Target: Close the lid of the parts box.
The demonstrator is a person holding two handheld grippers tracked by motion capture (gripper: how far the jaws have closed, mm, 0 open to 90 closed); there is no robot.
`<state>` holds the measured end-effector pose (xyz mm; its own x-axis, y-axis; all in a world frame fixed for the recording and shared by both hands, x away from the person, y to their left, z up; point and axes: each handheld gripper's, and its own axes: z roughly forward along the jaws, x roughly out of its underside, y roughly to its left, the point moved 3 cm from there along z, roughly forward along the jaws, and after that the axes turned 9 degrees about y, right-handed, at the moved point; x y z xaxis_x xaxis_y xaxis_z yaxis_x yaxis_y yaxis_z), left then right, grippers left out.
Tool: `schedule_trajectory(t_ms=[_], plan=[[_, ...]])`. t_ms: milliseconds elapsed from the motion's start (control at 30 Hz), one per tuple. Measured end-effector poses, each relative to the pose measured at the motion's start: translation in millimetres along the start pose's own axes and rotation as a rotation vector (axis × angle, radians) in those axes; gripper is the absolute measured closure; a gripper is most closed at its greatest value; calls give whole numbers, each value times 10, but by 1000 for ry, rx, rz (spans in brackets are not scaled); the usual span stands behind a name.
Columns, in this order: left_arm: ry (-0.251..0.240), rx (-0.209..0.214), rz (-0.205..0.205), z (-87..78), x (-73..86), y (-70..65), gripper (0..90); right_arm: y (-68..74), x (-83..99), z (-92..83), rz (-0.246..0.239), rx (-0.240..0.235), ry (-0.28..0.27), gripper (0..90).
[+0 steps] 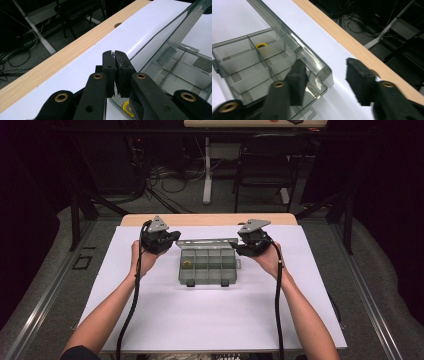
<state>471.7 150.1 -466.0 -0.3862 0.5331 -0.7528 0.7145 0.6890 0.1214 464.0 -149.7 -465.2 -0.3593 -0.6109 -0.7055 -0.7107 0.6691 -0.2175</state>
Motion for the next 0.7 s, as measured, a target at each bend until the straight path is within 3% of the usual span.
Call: schedule_trajectory(t_ms=[133, 267, 367, 433, 600, 700], plan=[[8, 4, 6, 16, 26, -37, 867, -1, 42, -54, 41, -55, -42, 220], [22, 7, 22, 25, 35, -81, 874, 8, 85, -152, 74, -107, -89, 154], [29, 6, 29, 26, 42, -113, 877, 11, 96, -243, 114, -191, -148, 150], [28, 3, 36, 21, 44, -139, 876, 7, 94, -297, 125, -201, -169, 195], [21, 9, 44, 22, 89, -190, 876, -7, 83, -320, 138, -129, -190, 490], [19, 12, 44, 20, 126, -207, 875, 16, 93, -283, 124, -106, -178, 595]])
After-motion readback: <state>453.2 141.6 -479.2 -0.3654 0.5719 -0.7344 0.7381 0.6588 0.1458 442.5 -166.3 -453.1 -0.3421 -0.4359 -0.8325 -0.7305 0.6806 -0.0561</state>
